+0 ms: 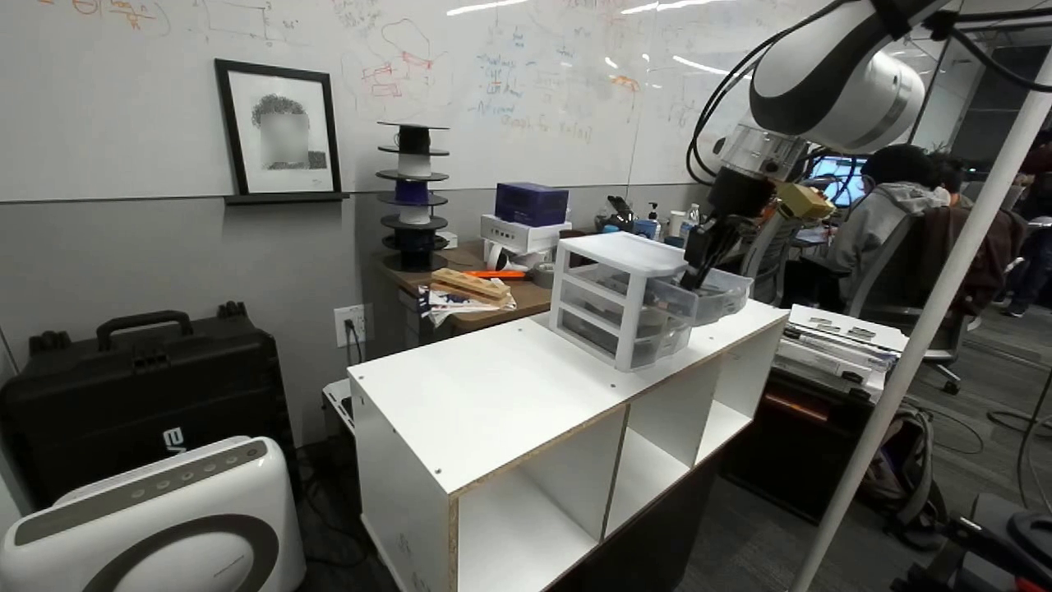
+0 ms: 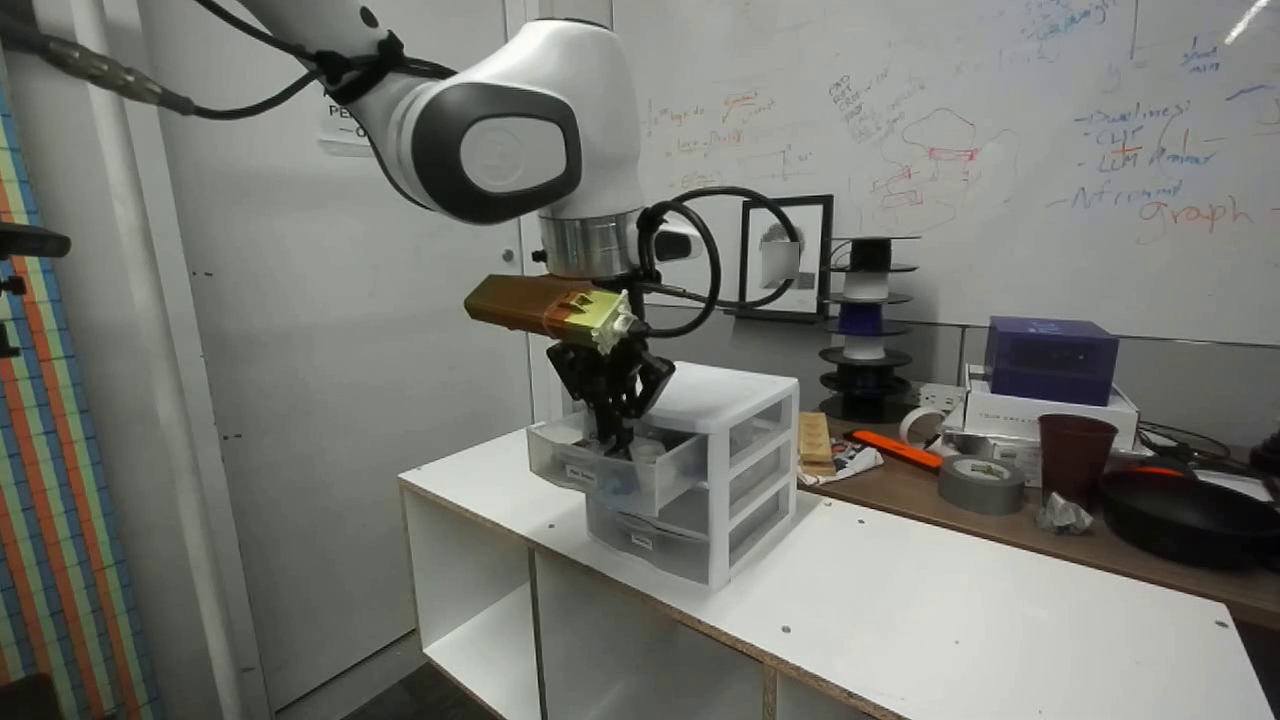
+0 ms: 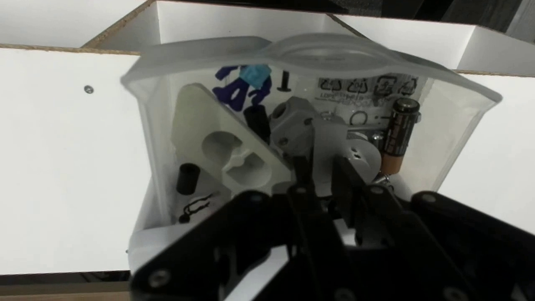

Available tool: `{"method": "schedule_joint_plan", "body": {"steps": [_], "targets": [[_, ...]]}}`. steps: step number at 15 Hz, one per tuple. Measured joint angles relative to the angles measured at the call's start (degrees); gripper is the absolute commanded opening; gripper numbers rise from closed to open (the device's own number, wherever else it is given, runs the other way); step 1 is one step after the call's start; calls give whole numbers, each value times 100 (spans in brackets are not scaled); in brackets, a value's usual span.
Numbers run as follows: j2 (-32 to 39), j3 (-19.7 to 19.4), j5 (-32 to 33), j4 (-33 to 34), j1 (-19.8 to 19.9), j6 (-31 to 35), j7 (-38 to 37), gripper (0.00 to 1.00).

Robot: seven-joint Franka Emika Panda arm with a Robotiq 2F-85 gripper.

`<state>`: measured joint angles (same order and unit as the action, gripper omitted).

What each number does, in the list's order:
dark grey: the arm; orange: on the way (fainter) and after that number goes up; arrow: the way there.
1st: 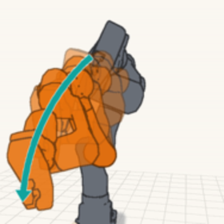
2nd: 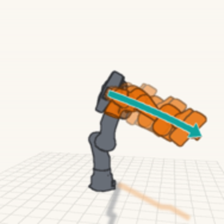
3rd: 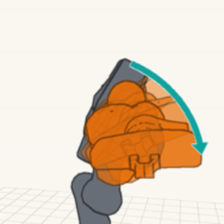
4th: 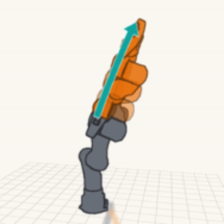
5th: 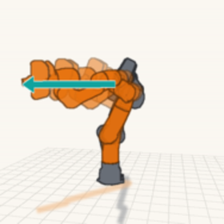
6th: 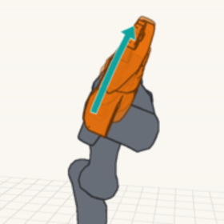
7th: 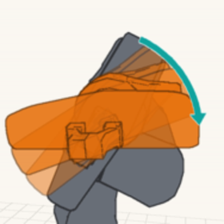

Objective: Put the grey object inside the drawer then close the drawer.

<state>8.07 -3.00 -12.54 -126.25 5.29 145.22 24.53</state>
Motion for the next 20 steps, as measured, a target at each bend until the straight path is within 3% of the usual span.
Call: {"method": "schedule_joint_plan", "body": {"steps": [1,2,4,7,11,17,20], "targets": [[-7,22,0,7,-1,25,0,19],[-33,43,0,15,-1,32,0,46],[-151,74,0,18,-2,32,0,45],[-456,59,42,12,-1,-41,-20,68],[-945,-72,448,7,4,-681,-330,97],[-1502,-159,1002,-298,6,-1682,-857,100],[-1586,-159,1004,-692,-1,-1750,-879,100]]}}
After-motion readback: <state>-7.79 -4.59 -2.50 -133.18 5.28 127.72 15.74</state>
